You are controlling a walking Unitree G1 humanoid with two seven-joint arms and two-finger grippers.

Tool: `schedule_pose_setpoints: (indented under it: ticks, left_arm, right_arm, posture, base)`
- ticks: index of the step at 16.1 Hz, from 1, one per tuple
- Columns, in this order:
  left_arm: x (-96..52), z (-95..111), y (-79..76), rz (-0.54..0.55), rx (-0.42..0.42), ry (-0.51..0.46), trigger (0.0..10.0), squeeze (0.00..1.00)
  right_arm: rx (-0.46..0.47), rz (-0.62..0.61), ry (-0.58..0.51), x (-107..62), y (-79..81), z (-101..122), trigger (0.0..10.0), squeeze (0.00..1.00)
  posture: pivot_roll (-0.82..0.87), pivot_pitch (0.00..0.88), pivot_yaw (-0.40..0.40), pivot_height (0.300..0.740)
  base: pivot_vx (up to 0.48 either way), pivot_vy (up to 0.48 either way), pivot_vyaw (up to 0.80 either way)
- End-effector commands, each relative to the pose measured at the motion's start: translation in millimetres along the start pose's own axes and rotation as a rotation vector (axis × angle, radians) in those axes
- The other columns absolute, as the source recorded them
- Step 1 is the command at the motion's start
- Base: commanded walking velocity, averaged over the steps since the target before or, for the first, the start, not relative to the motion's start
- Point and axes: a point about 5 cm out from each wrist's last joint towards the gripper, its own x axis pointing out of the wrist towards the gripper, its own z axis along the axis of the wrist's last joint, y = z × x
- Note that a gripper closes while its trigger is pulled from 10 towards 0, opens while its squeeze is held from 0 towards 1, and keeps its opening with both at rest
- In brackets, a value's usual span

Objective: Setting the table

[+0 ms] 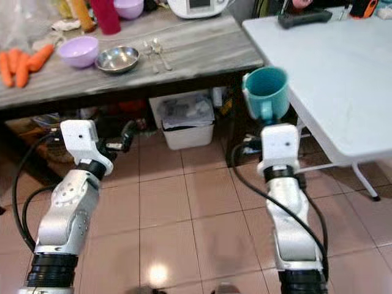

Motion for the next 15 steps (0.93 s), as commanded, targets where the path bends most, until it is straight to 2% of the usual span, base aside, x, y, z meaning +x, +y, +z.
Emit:
schedule_pose_setpoints:
  ticks: [1, 8, 11, 15]
  left_arm:
    - [-3.3, 3, 12.2, 0.031, 0.016, -0.008, 10.0, 0.0]
    - [-0.6, 9, 4.0, -0.002, 0.017, -0.03, 10.0, 0.0]
    - [2.3, 20, -3.2, -0.031, 0.032, -0.069, 10.0, 0.0]
    - [1.1, 23, -9.0, -0.058, 0.05, -0.081, 10.0, 0.0]
  right_arm:
    - [0.018, 0.029, -0.038, 1.6, 10.9, 8, 10.0, 0.0]
    - [-0.009, 0.027, -0.082, 2.5, 9.1, 16, 10.0, 0.0]
    - [-0.008, 0.022, -0.105, 3.7, 8.1, 23, 10.0, 0.0]
    - [-0.005, 0.019, -0.112, 4.2, 8.1, 25, 10.0, 0.0]
  posture:
    - [-0.17, 0.153, 0.079, 0.74]
    - [-0.17, 0.149, 0.086, 0.74]
    - [-0.17, 0.152, 0.083, 0.74]
    - [-0.17, 0.149, 0.083, 0.74]
  base:
    - [0.446, 0.0, 0.0]
    - [0.458, 0.0, 0.0]
    - [0.459, 0.0, 0.45]
    - [0.459, 0.0, 0.69]
